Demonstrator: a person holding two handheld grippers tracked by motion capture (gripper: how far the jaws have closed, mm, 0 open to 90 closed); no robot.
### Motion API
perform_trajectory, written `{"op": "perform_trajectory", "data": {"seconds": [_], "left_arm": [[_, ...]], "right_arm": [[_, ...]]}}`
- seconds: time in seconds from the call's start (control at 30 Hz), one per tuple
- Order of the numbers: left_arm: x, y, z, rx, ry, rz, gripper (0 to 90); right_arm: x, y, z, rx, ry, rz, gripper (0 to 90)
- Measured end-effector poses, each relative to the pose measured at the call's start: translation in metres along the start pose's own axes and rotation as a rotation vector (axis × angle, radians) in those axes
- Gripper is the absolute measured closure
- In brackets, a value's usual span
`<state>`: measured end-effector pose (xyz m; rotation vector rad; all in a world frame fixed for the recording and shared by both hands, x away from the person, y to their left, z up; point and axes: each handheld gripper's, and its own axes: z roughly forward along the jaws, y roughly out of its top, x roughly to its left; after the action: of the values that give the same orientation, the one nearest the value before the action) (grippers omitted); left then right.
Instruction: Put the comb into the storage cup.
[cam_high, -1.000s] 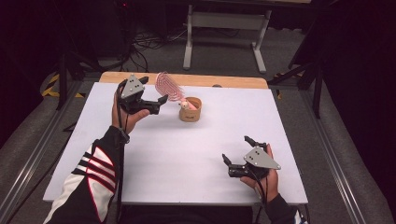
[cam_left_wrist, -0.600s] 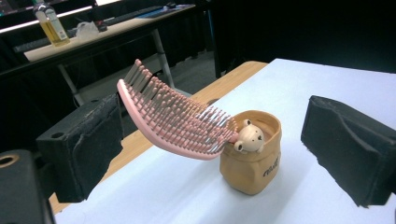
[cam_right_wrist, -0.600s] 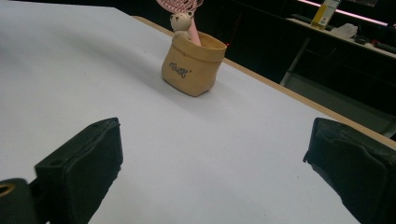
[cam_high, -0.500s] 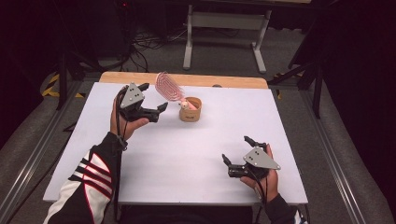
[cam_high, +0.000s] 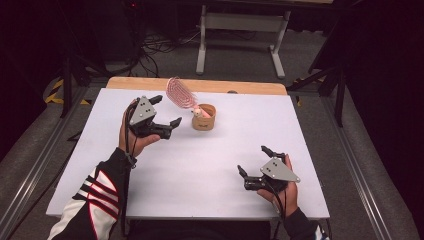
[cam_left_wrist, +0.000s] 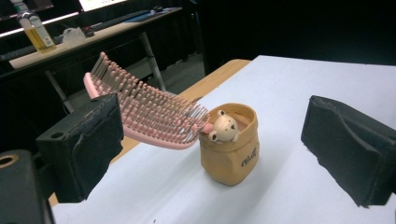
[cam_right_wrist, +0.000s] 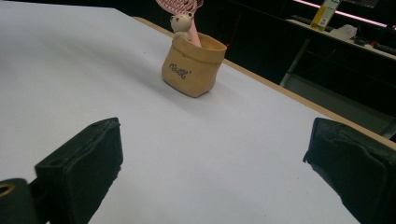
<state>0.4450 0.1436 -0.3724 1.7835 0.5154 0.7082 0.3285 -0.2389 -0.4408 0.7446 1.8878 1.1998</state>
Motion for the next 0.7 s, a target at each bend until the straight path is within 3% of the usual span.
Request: {"op": "perform_trajectory", "data": {"seconds": [0.7], "left_arm": [[-0.022,-0.013,-0.013,-0.015,-0.045,0.027,6.7]], "right_arm": [[0.003,0.001,0.000,0.005,0.001,-0.017,4.3]]}}
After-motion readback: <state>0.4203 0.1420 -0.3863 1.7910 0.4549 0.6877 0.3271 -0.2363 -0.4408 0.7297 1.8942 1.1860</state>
